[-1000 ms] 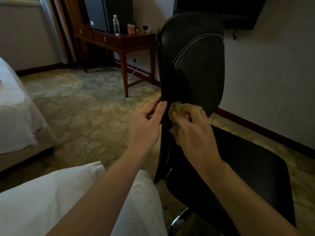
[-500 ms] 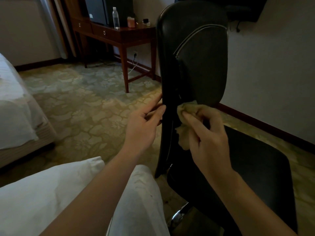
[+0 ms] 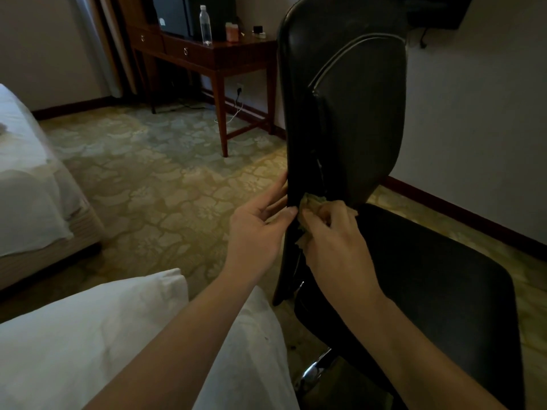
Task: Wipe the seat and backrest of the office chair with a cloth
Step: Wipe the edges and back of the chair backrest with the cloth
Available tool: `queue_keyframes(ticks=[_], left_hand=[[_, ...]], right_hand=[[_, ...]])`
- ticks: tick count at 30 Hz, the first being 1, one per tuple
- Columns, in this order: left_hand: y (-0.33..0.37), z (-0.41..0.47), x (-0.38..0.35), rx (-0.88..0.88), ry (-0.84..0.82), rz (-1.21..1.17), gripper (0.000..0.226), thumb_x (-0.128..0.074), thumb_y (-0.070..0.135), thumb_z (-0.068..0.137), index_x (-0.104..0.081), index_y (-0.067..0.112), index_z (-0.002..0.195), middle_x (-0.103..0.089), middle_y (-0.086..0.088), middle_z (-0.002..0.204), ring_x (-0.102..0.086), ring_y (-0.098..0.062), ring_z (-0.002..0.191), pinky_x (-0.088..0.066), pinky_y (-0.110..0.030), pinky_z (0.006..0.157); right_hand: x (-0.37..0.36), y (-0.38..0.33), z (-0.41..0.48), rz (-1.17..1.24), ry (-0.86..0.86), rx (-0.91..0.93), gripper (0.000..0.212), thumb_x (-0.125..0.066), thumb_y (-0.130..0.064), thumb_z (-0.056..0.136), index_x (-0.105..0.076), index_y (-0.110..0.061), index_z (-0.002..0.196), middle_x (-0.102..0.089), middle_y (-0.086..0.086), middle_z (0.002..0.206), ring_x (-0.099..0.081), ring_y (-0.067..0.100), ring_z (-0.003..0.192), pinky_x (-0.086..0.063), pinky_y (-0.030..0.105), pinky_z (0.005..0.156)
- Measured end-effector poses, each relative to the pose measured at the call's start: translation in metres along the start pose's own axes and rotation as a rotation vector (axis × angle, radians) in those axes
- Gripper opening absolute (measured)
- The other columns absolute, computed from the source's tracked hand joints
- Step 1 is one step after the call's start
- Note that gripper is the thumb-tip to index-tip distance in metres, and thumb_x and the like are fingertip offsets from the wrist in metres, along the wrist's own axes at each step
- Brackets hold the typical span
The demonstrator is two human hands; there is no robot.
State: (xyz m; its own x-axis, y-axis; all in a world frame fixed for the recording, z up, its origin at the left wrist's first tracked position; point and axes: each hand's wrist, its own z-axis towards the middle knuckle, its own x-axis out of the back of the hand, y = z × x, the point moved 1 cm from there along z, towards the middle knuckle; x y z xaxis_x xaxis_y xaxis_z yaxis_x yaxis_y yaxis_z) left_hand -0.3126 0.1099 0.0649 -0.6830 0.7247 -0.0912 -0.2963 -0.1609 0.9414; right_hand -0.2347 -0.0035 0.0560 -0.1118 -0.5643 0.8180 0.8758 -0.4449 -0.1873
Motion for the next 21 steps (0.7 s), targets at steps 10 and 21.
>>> queue_keyframes(ticks=[10, 21], left_hand=[[-0.002, -0.001, -0.003, -0.005, 0.016, 0.005, 0.055, -0.060, -0.009, 0.096, -0.057, 0.019, 0.142, -0.070, 0.001, 0.130, -0.065, -0.008, 0.122, -0.055, -0.033, 0.101], [0.000, -0.004, -0.007, -0.023, 0.045, -0.024, 0.053, -0.060, -0.009, 0.096, -0.056, 0.020, 0.141, -0.068, 0.002, 0.133, -0.064, -0.005, 0.122, -0.052, -0.022, 0.101]], right_hand=[[0.023, 0.001, 0.013, 0.241, 0.202, -0.061, 0.036, -0.049, -0.006, 0.091, -0.065, -0.012, 0.123, -0.057, 0.014, 0.119, -0.051, 0.026, 0.109, -0.038, 0.022, 0.092], [-0.026, 0.007, -0.030, 0.116, -0.060, -0.111, 0.029, -0.067, -0.001, 0.083, -0.071, -0.013, 0.109, -0.054, 0.009, 0.111, -0.053, 0.027, 0.101, -0.055, 0.041, 0.075]])
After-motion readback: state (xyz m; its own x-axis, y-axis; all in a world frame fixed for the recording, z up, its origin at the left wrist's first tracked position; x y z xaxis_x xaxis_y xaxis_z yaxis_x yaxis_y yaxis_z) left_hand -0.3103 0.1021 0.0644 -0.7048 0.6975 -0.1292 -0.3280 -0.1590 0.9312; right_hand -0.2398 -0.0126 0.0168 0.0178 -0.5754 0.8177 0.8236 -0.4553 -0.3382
